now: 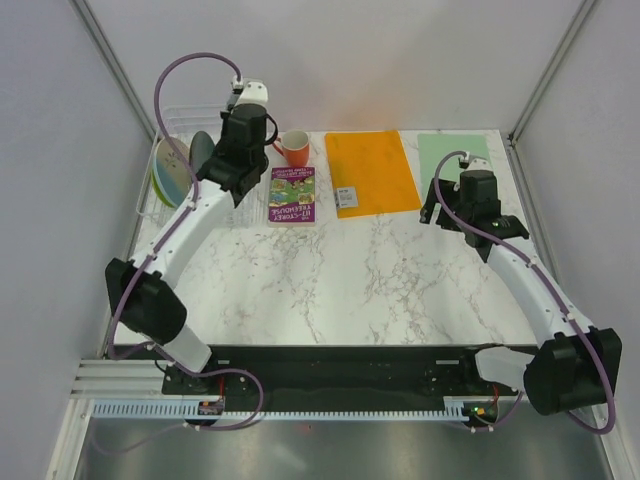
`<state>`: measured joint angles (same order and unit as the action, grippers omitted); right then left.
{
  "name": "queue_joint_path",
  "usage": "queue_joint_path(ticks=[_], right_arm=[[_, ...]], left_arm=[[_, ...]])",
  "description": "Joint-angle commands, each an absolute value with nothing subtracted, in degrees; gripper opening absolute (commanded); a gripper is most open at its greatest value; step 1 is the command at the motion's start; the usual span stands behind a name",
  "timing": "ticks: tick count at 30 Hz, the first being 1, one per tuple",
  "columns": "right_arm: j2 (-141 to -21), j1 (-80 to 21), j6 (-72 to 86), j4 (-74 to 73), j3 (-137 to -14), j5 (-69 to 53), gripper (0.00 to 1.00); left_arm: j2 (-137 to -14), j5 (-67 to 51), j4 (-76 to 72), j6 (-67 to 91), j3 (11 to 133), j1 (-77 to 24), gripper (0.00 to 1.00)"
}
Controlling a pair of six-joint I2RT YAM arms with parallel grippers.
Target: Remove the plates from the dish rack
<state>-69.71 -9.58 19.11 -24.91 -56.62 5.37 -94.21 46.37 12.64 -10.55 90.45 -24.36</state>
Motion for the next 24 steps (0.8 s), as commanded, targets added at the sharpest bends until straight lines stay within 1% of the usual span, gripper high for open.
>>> queue_joint_path(ticks=[1, 2, 3, 5, 6, 7, 8, 10, 11, 13, 14, 15, 16, 17, 20, 24], right_arm=[[-66.4, -9.5, 19.5, -24.2, -59.1, 1.3, 0.9], [-65.7, -9.6, 19.8, -23.8, -59.2, 0.6, 0.9], [-65.4, -9.5, 19.8, -22.8, -59.2, -2.2, 0.91], [-64.1, -9.5, 20.8, -21.5, -58.5, -3.9, 0.91], [-63.8, -9.5, 21.3, -20.7, -58.4, -5.7, 0.92], [-63.1, -9.6, 22.1, -20.2, -58.0, -6.8, 0.92], [-62.8, -9.5, 22.6, -19.9, -57.8, -8.2, 0.92], [-62.1, -9.5, 24.6, -18.6, -57.0, -12.5, 0.92], [-61.7, -9.6, 25.4, -17.8, -56.6, -14.0, 0.92], [-60.6, -9.5, 27.1, -15.3, -54.8, -19.1, 0.91], [-60.0, -9.5, 29.0, -14.2, -54.0, -20.7, 0.91], [-59.5, -9.5, 30.0, -12.0, -53.0, -22.4, 0.91], [-58.3, -9.5, 31.0, -11.1, -51.3, -24.3, 0.9], [-57.7, -9.6, 32.2, -9.7, -50.5, -25.2, 0.91], [-55.2, -9.5, 33.6, -8.4, -47.4, -26.6, 0.91], [-53.4, -9.6, 34.0, -8.3, -43.6, -27.2, 0.91]], left_arm=[[-82.5, 43.3, 17.2, -6.8, 96.0, -26.3, 0.02], [-78.8, 35.7, 22.4, -1.0, 95.5, -26.3, 0.02], [-76.9, 31.5, 24.1, 2.6, 93.7, -26.3, 0.02], [-71.6, 24.1, 25.8, 10.1, 91.0, -26.3, 0.02], [-69.9, 17.9, 25.8, 12.5, 88.2, -26.3, 0.02], [-68.7, 14.8, 25.8, 17.0, 86.8, -26.2, 0.02], [-67.8, 8.1, 25.3, 18.9, 84.3, -26.2, 0.02], [-65.5, 2.0, 23.6, 24.9, 81.1, -26.3, 0.02], [-64.7, -3.3, 21.8, 26.6, 77.1, -26.2, 0.02], [-62.9, -7.7, 15.6, 32.2, 72.6, -26.2, 0.02], [-62.5, -11.1, 13.7, 34.1, 68.2, -26.3, 0.02], [-62.0, -12.8, 8.4, 35.9, 65.8, -26.2, 0.02], [-61.3, -14.2, 6.1, 39.7, 63.5, -26.3, 0.02], [-61.0, -16.5, 4.1, 41.5, 59.4, -26.3, 0.02], [-61.0, -19.3, -3.0, 46.6, 53.2, -26.3, 0.02], [-60.5, -21.9, -10.4, 51.1, 47.6, -26.3, 0.02]])
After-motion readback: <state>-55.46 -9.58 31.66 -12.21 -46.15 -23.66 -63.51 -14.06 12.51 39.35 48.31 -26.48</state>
